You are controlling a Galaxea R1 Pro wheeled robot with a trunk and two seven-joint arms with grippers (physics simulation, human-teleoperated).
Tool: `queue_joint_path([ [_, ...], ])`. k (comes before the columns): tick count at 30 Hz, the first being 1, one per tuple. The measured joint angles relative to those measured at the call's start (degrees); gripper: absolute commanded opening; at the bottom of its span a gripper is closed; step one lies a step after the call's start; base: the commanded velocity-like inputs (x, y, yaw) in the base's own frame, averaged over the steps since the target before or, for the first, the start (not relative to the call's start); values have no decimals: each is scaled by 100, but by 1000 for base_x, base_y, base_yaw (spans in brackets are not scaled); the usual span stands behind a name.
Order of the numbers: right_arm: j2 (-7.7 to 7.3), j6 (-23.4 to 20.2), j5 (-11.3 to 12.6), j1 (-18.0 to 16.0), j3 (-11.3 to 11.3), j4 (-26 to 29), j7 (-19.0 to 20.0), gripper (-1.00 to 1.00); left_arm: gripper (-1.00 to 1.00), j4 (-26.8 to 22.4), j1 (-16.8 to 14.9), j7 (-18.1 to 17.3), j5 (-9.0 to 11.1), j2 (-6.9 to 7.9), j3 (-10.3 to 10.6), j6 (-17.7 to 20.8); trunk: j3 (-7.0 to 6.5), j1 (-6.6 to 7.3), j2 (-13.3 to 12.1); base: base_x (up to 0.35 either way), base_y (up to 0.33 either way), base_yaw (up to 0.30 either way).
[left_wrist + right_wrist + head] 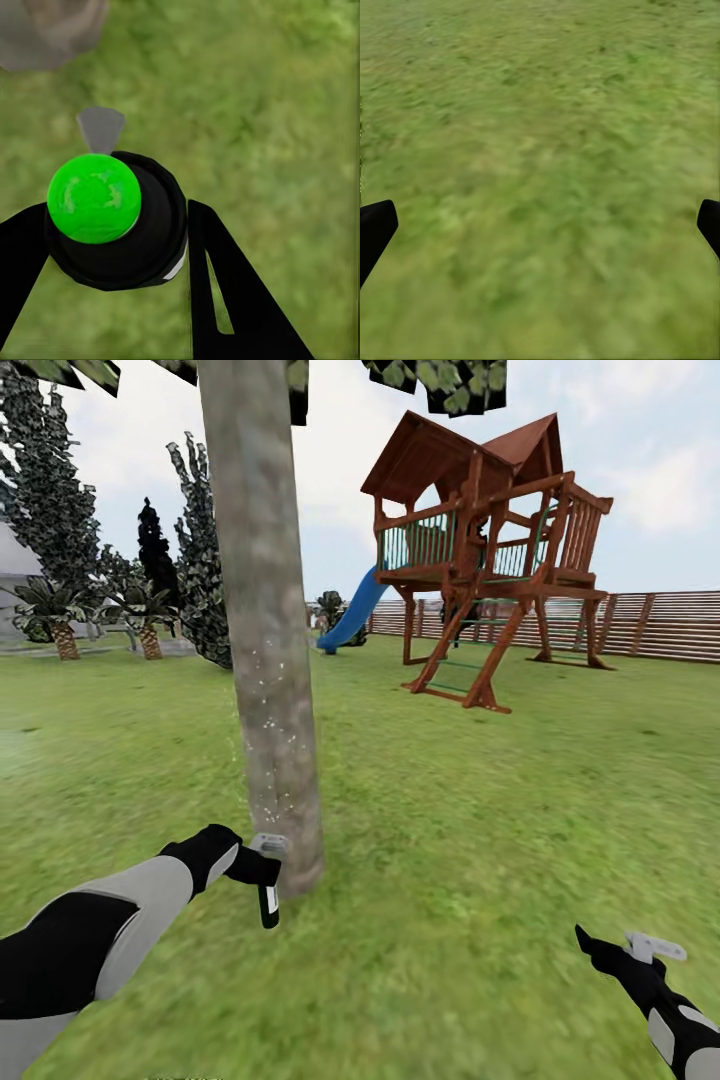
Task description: In the garden, pick up the pesticide atomizer on the floor and spray pesticide onto both trees until each tree trunk is fully covered.
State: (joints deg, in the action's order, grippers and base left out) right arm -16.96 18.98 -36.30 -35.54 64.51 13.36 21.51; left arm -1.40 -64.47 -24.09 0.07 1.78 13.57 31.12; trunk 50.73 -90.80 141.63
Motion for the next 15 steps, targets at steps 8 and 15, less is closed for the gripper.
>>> queue_joint_path([
  [8, 0, 0, 1, 2, 1, 0, -7, 100, -100, 0, -3, -2, -1, 1, 2, 7, 0, 0, 0, 109, -310, 101],
  [15, 0, 0, 6, 5, 2, 0, -7, 100, -100, 0, -1, 0, -1, -2, 1, 7, 0, 0, 0, 172, -307, 2],
])
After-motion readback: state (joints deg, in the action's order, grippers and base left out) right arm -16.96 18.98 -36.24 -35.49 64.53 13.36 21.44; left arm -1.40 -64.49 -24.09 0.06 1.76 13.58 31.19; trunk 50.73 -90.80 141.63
